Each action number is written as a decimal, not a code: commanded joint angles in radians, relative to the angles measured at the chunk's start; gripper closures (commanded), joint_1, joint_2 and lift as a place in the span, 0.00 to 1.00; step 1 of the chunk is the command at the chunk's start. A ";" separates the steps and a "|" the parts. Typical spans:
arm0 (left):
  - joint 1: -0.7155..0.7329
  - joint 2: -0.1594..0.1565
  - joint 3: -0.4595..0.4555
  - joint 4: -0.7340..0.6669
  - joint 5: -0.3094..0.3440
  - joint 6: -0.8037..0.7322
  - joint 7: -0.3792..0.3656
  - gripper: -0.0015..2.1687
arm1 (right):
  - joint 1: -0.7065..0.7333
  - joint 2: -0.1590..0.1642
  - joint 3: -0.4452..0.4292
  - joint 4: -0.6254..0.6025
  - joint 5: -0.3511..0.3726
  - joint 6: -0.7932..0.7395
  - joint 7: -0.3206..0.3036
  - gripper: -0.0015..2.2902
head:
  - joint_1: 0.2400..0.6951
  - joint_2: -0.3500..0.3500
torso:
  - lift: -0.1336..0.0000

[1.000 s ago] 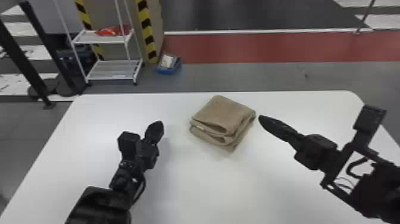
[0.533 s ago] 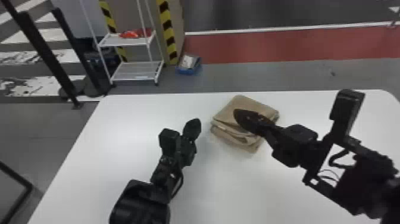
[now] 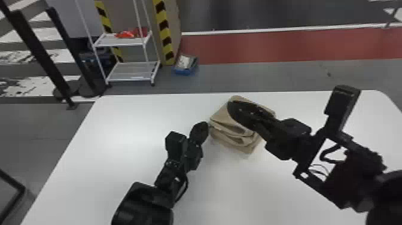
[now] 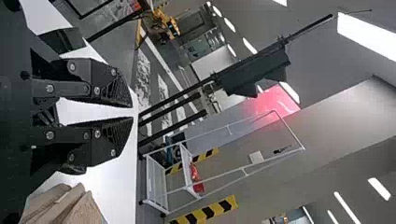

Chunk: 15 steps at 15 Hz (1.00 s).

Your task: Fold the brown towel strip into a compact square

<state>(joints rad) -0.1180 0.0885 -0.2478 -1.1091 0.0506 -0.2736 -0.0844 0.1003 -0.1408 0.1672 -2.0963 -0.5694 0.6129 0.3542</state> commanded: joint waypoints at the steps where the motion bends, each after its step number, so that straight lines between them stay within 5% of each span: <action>1: 0.000 -0.004 -0.005 0.000 0.002 0.000 -0.002 0.42 | -0.001 0.000 -0.009 0.015 0.013 -0.049 -0.015 0.01 | 1.00 0.67 | 0.19; 3: -0.003 -0.009 -0.007 0.003 -0.002 0.000 -0.003 0.25 | 0.004 -0.002 -0.012 0.029 0.040 -0.095 -0.029 0.01 | 1.00 0.64 | 0.19; 9: -0.011 -0.009 0.002 0.011 -0.002 0.006 0.011 0.24 | 0.035 -0.023 -0.023 0.036 0.148 -0.236 -0.086 0.03 | 1.00 0.60 | 0.19; 15: -0.038 -0.009 0.015 0.057 0.014 0.003 0.017 0.24 | 0.084 -0.069 -0.149 0.157 0.240 -0.411 -0.153 0.03 | 1.00 0.48 | 0.19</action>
<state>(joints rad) -0.1561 0.0797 -0.2363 -1.0522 0.0594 -0.2698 -0.0675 0.1789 -0.2048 0.0449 -1.9725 -0.3608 0.2121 0.2003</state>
